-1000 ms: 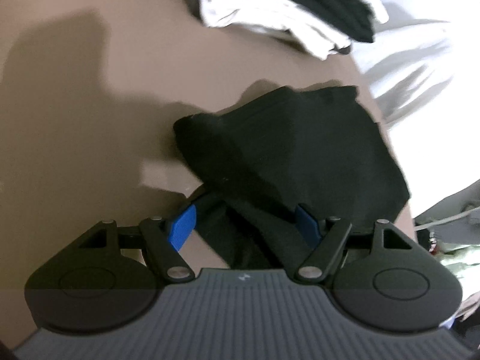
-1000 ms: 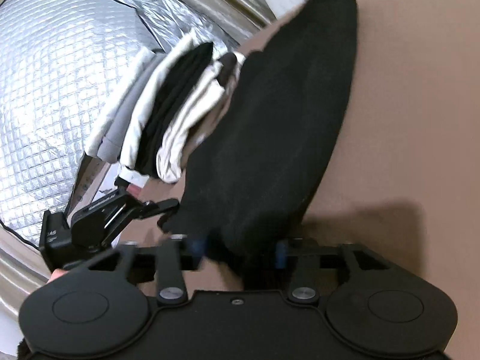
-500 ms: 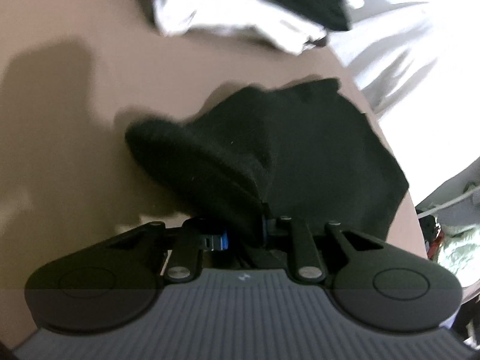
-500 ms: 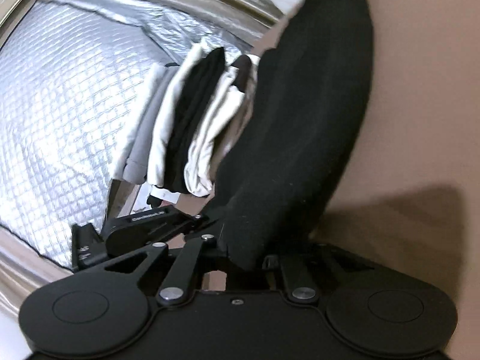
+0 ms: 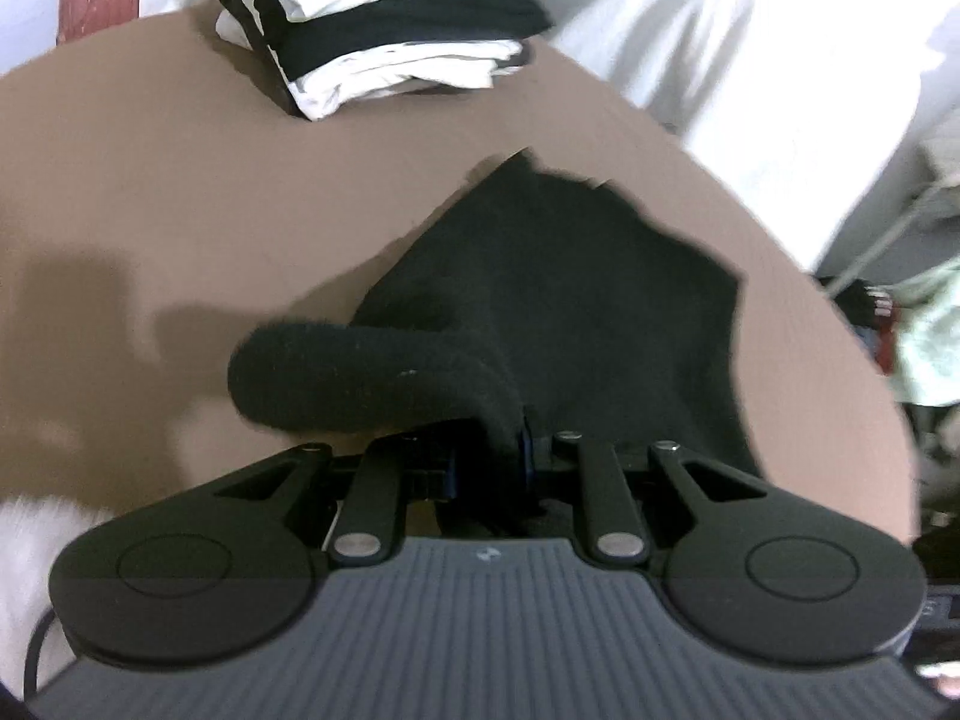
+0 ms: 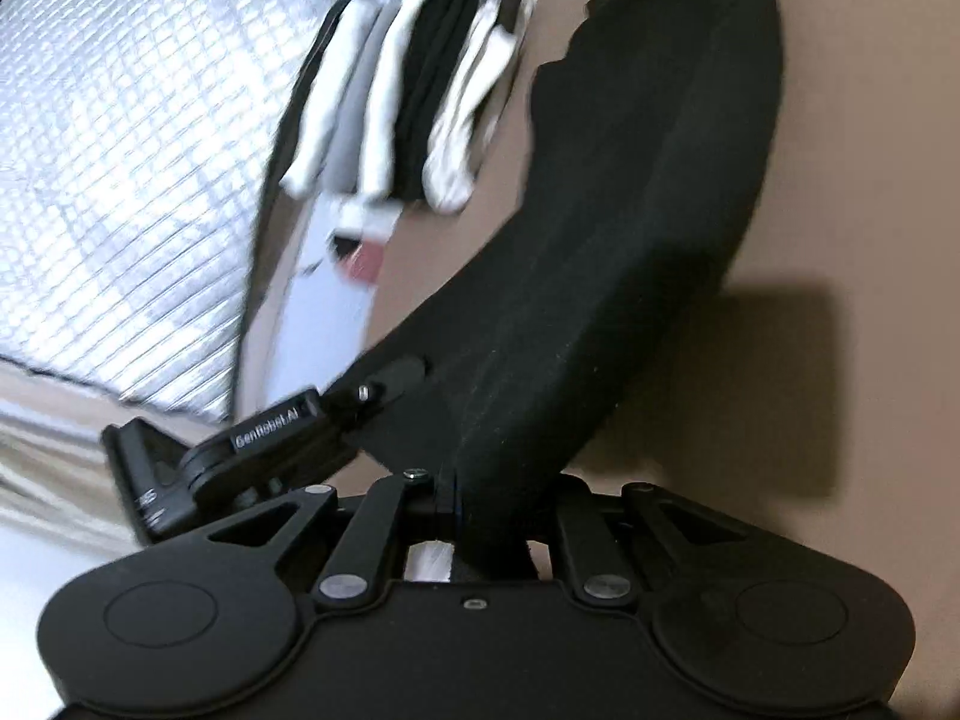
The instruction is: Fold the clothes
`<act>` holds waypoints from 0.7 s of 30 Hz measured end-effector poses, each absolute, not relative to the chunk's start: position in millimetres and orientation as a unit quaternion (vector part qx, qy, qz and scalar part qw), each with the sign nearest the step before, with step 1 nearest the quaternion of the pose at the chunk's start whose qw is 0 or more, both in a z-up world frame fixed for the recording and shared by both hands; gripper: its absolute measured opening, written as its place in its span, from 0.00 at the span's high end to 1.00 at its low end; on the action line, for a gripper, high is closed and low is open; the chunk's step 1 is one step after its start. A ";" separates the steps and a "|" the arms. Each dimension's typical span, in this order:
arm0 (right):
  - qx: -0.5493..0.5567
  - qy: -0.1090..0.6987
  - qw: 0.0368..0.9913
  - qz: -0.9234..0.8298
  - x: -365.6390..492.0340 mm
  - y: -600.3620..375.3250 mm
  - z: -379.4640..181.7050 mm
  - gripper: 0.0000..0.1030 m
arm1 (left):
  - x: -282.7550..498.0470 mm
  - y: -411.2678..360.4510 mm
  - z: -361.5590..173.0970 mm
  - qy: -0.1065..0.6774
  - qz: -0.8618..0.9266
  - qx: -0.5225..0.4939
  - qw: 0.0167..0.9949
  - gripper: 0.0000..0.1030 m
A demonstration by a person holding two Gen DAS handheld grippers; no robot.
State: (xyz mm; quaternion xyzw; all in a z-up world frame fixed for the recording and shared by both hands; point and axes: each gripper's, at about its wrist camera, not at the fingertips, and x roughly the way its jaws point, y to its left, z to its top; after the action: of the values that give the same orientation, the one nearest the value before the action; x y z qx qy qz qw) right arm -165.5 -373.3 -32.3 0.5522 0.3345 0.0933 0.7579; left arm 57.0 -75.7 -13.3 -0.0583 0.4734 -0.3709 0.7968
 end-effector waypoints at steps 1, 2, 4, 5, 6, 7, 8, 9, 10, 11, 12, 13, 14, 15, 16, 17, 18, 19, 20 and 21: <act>0.563 0.336 0.748 0.102 -173.3 -369.5 -30.6 0.86 | 51.5 -72.6 -5.6 0.470 -0.376 -0.053 0.797 0.83; 0.570 0.342 0.739 0.107 -177.9 -369.1 -30.2 0.85 | 46.3 -70.7 2.2 0.465 -0.382 -0.046 0.797 0.83; 0.581 0.346 0.728 0.110 -179.0 -378.2 -32.8 0.84 | 48.1 -87.2 5.2 0.459 -0.388 -0.027 0.799 0.83; 0.589 0.345 0.723 0.107 -176.2 -386.9 -35.2 0.84 | 51.8 -99.6 3.7 0.455 -0.385 -0.015 0.803 0.83; 0.603 0.339 0.715 0.099 -170.6 -399.5 -38.0 0.83 | 58.2 -114.3 1.1 0.453 -0.381 -0.002 0.806 0.83; 0.615 0.334 0.709 0.094 -163.6 -412.3 -39.9 0.83 | 67.8 -131.1 -1.7 0.452 -0.380 0.007 0.807 0.83; 0.613 0.328 0.713 0.092 -152.4 -426.2 -37.9 0.83 | 74.1 -145.7 -1.3 0.449 -0.382 0.014 0.808 0.83; 0.608 0.321 0.722 0.082 -143.4 -440.6 -32.9 0.83 | 83.0 -163.0 0.0 0.446 -0.386 0.018 0.807 0.83; 0.603 0.314 0.730 0.071 -134.4 -455.0 -27.9 0.80 | 92.3 -180.7 1.4 0.443 -0.390 0.022 0.807 0.83; 0.598 0.306 0.738 0.062 -125.4 -469.1 -23.7 0.80 | 101.5 -198.4 2.8 0.440 -0.395 0.026 0.806 0.83; 0.593 0.300 0.745 0.055 -116.4 -482.0 -22.6 0.79 | 111.0 -214.2 0.3 0.438 -0.400 0.028 0.805 0.83; 0.586 0.293 0.754 0.049 -108.0 -494.1 -22.5 0.79 | 120.5 -229.6 -2.7 0.436 -0.405 0.029 0.803 0.83; 0.572 0.288 0.767 0.046 -101.4 -503.2 -26.1 0.78 | 128.5 -242.0 -9.7 0.435 -0.411 0.029 0.801 0.82; 0.562 0.285 0.776 0.042 -96.5 -511.4 -31.9 0.78 | 136.2 -252.7 -23.9 0.445 -0.411 0.023 0.795 0.82; 0.568 0.287 0.770 0.034 -97.1 -516.2 -45.3 0.78 | 143.9 -263.3 -38.9 0.456 -0.410 0.016 0.790 0.82; 0.575 0.289 0.765 0.027 -97.6 -520.9 -58.7 0.78 | 144.6 -268.6 -50.8 0.461 -0.407 0.021 0.789 0.82; 0.580 0.291 0.761 0.021 -98.2 -525.5 -70.0 0.78 | 144.3 -273.1 -62.3 0.465 -0.403 0.027 0.788 0.82; 0.581 0.289 0.760 0.018 -99.0 -529.3 -73.7 0.77 | 144.0 -277.7 -73.8 0.469 -0.400 0.034 0.787 0.82; 0.583 0.288 0.760 0.015 -99.7 -533.2 -77.4 0.75 | 143.8 -282.2 -85.3 0.474 -0.396 0.040 0.785 0.82; 0.584 0.286 0.759 0.012 -100.5 -537.0 -81.1 0.77 | 140.7 -284.6 -85.6 0.465 -0.398 0.051 0.789 0.82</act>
State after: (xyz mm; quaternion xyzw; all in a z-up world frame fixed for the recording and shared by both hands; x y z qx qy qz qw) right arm -100.5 -537.0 -81.1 0.5843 0.2864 0.0123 0.7592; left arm 140.7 -284.6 -85.6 0.0510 0.4650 -0.3984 0.7889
